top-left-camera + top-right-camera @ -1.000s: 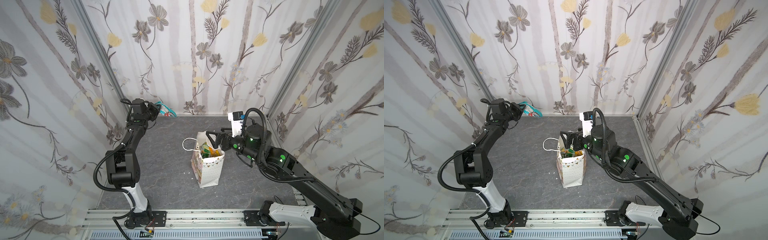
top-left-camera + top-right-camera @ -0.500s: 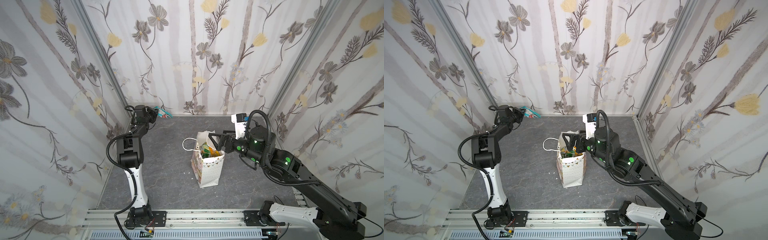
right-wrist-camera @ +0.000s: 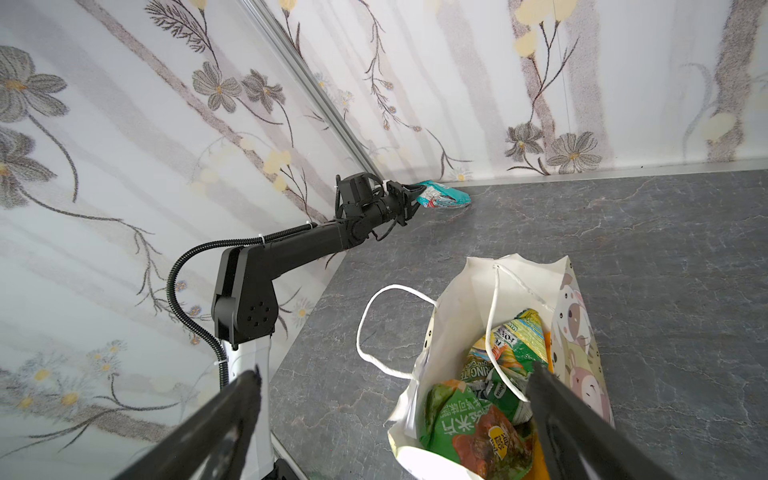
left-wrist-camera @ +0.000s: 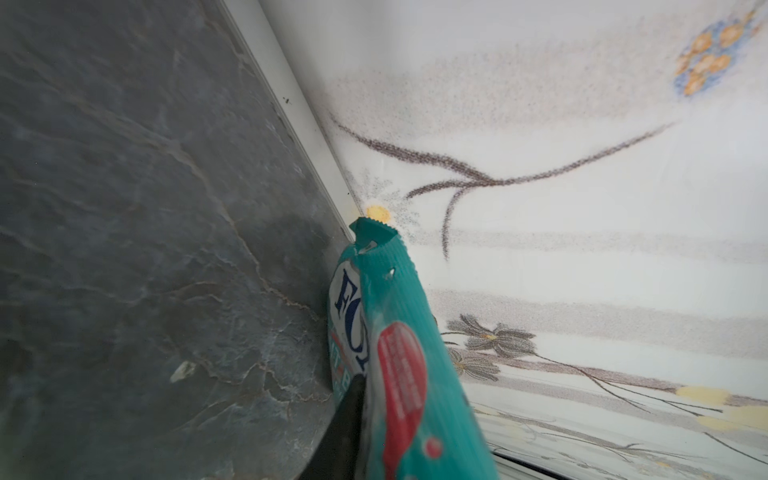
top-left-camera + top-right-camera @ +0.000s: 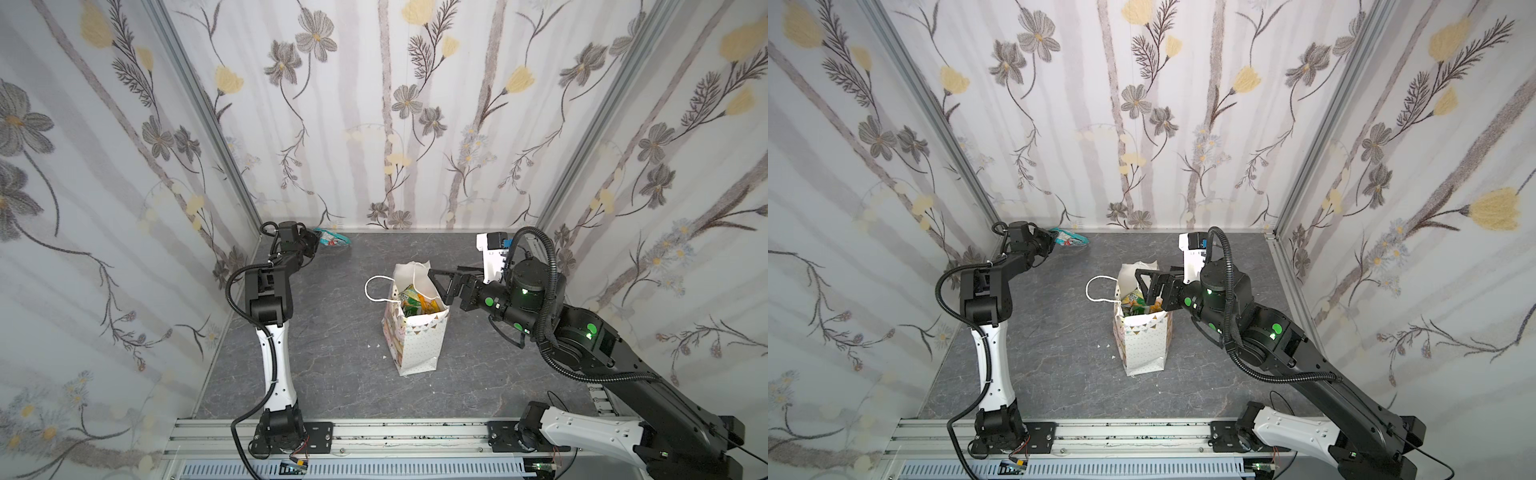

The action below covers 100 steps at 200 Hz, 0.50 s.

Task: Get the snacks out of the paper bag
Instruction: 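Carry the pack away with the left gripper while the right returns above the bag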

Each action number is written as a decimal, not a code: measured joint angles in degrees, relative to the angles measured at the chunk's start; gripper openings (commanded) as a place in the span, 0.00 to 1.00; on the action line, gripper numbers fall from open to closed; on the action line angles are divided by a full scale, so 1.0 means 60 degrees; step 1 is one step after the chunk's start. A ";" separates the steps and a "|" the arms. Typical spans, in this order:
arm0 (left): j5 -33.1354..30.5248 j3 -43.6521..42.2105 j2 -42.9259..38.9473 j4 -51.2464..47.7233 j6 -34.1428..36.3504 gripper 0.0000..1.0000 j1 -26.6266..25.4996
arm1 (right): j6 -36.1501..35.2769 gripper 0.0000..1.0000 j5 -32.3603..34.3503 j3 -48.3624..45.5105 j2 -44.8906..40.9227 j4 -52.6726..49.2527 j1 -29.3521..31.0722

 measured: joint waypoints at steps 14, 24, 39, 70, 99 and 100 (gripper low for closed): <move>-0.0058 -0.0233 0.0000 -0.0029 0.0000 0.49 0.0000 | 0.0073 1.00 -0.0004 0.0000 -0.0007 -0.0004 0.0004; -0.0062 -0.0401 -0.0018 -0.0047 0.0004 0.53 0.0007 | 0.0084 1.00 -0.0004 0.0000 -0.0011 -0.0007 0.0004; -0.0062 -0.0696 -0.0149 -0.0066 0.0022 0.60 0.0007 | 0.0142 1.00 -0.0007 0.0000 -0.0033 -0.0015 0.0011; -0.0124 -0.1315 -0.0663 -0.0117 0.0080 0.81 0.0018 | 0.0244 1.00 -0.0073 -0.0004 -0.0160 -0.0036 0.0011; -0.0251 -0.1876 -0.1147 -0.0219 0.0117 0.98 0.0036 | 0.0368 1.00 -0.0084 0.0018 -0.0280 -0.0270 0.0011; -0.0251 -0.1891 -0.1162 -0.0219 0.0117 0.98 0.0036 | 0.0379 1.00 -0.0084 0.0026 -0.0280 -0.0299 0.0011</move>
